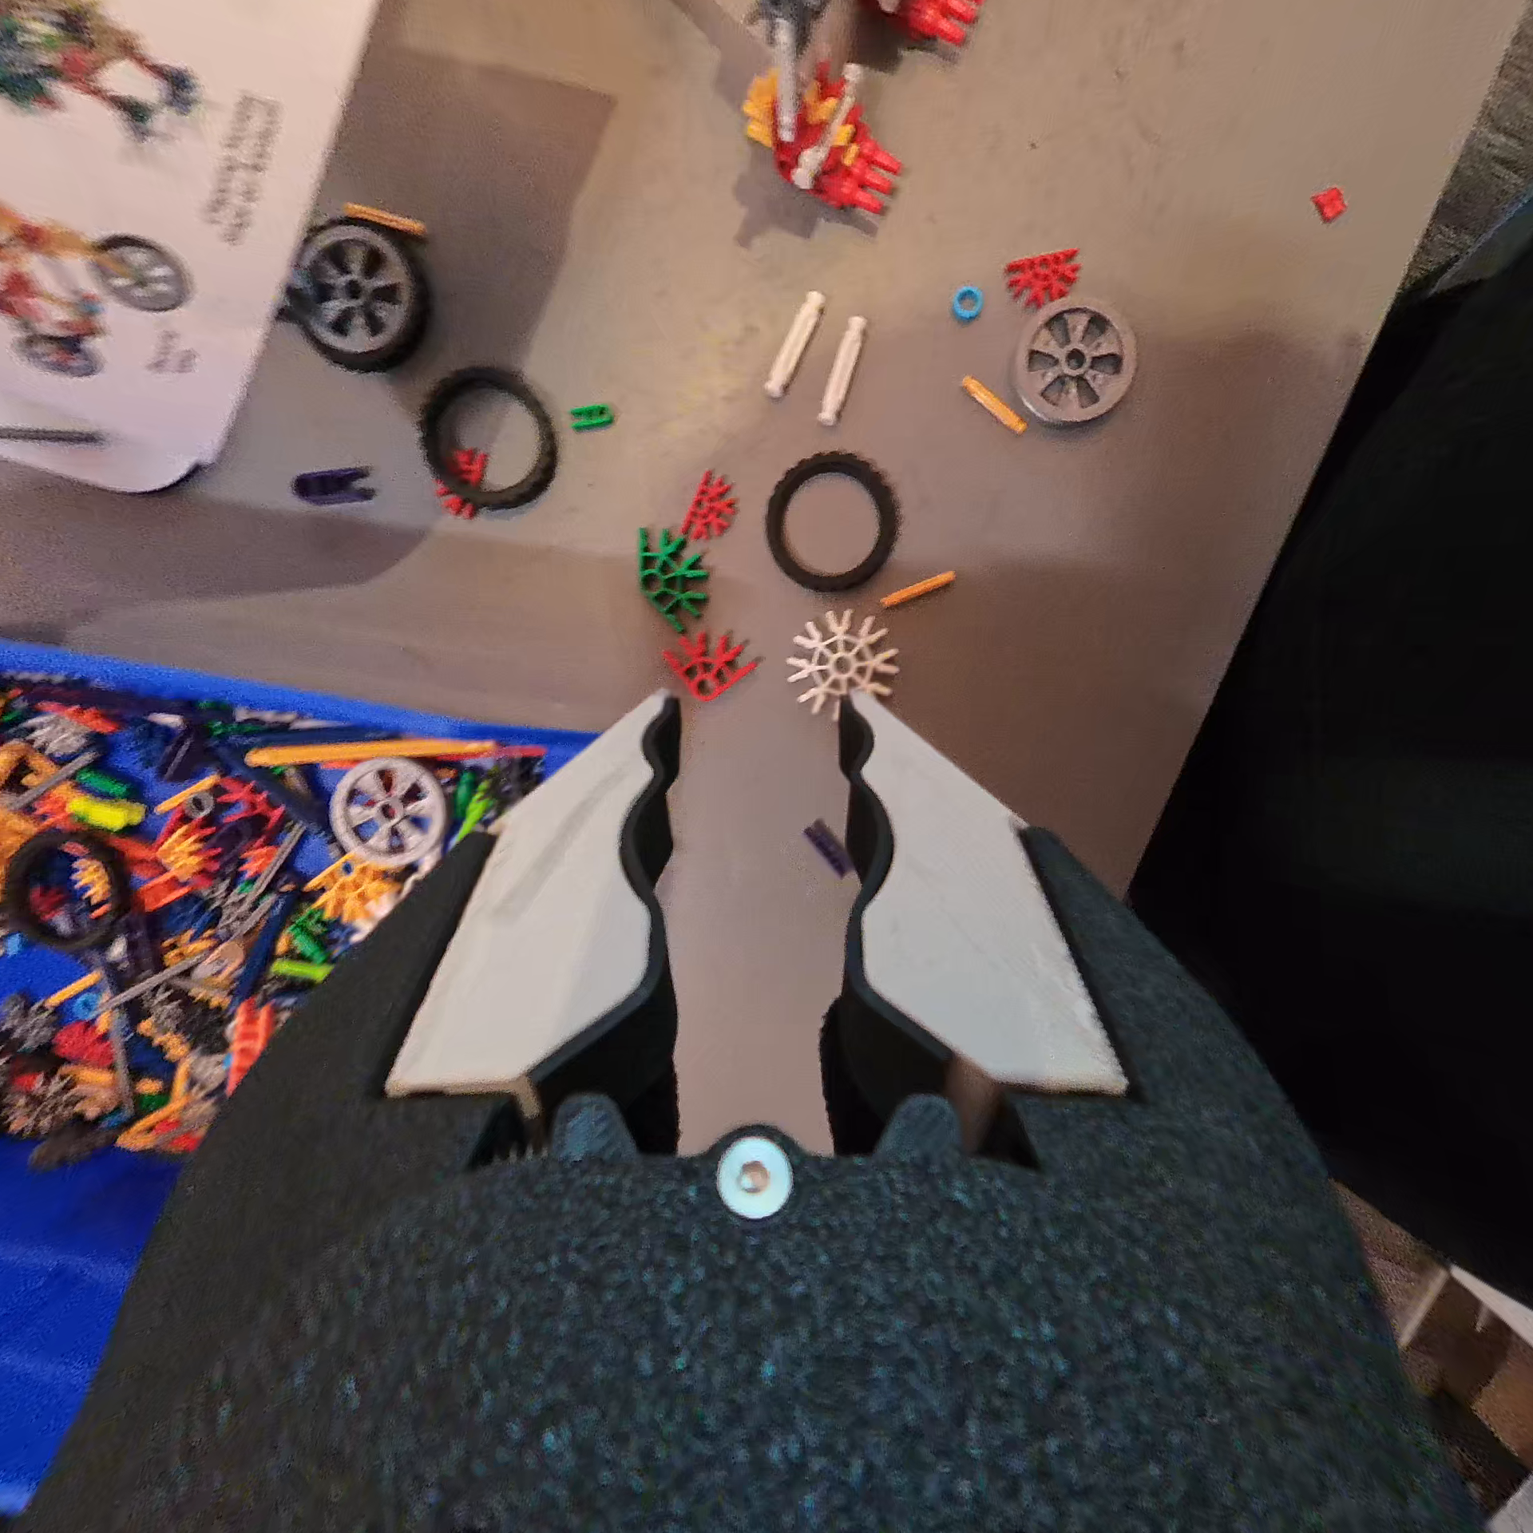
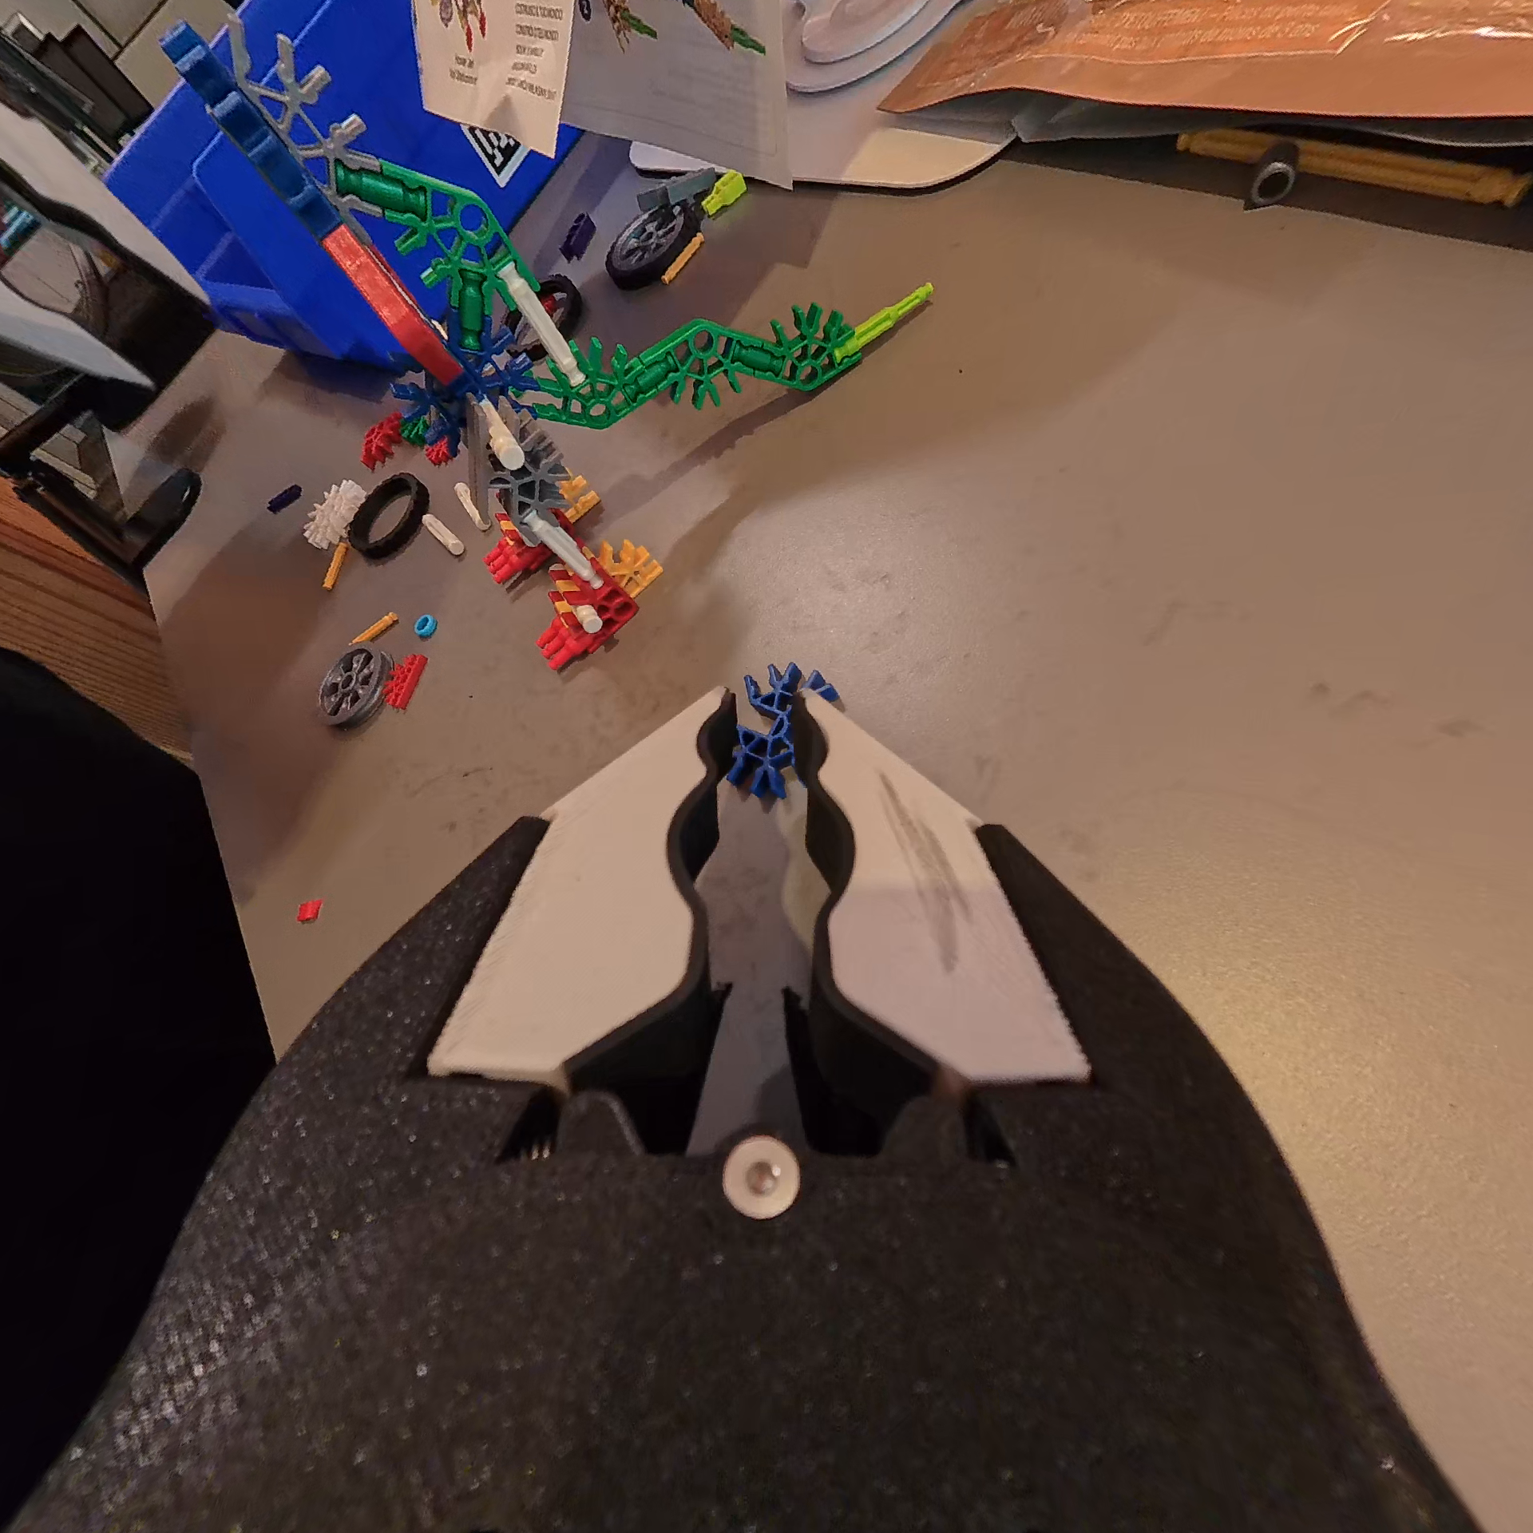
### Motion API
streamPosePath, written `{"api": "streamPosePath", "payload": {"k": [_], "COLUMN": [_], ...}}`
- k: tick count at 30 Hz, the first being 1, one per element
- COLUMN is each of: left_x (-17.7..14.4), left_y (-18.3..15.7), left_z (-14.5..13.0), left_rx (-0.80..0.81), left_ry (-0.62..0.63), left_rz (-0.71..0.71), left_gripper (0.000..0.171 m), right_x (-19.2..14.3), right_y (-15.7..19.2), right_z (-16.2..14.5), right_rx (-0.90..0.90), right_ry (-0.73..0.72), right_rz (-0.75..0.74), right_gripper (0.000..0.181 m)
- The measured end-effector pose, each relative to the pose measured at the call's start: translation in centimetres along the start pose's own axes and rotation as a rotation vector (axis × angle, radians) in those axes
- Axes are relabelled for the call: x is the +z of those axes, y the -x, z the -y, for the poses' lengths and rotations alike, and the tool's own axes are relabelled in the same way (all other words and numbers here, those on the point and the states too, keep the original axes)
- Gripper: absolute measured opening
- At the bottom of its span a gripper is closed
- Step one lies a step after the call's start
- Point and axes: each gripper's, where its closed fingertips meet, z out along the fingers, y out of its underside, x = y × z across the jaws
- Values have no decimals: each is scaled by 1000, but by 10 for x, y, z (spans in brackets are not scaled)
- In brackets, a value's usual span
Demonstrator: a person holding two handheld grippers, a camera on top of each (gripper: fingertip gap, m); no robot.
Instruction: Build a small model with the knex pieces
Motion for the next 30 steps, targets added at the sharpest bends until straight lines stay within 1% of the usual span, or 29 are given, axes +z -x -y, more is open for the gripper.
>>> {"api": "streamPosePath", "payload": {"k": [4, 8, 15, 19, 25, 27, 30], "left_x": [-26, -49, -67, -66, -58, -53, -42], "left_y": [32, 68, 119, 140, 168, 174, 176], "left_z": [-5, -17, -47, -64, -100, -112, -124], "left_rx": [-41, -72, -133, -148, -110, -98, -91], "left_ry": [-29, -20, 24, 71, 233, 298, 352], "left_rz": [92, 201, 321, 333, 320, 288, 224], "left_gripper": [35, 34, 34, 34, 33, 34, 34], "right_x": [0, 1, 1, 1, 1, 1, 1], "right_y": [0, 1, 1, 1, 1, 1, 1], "right_z": [0, -1, -1, -2, -2, -2, -2], "right_rx": [0, 1, 5, 7, 10, 10, 11], "right_ry": [3, 7, 12, 17, 18, 20, 22], "right_rz": [5, 10, 15, 20, 23, 26, 26], "right_gripper": [13, 13, 13, 13, 13, 13, 13]}}
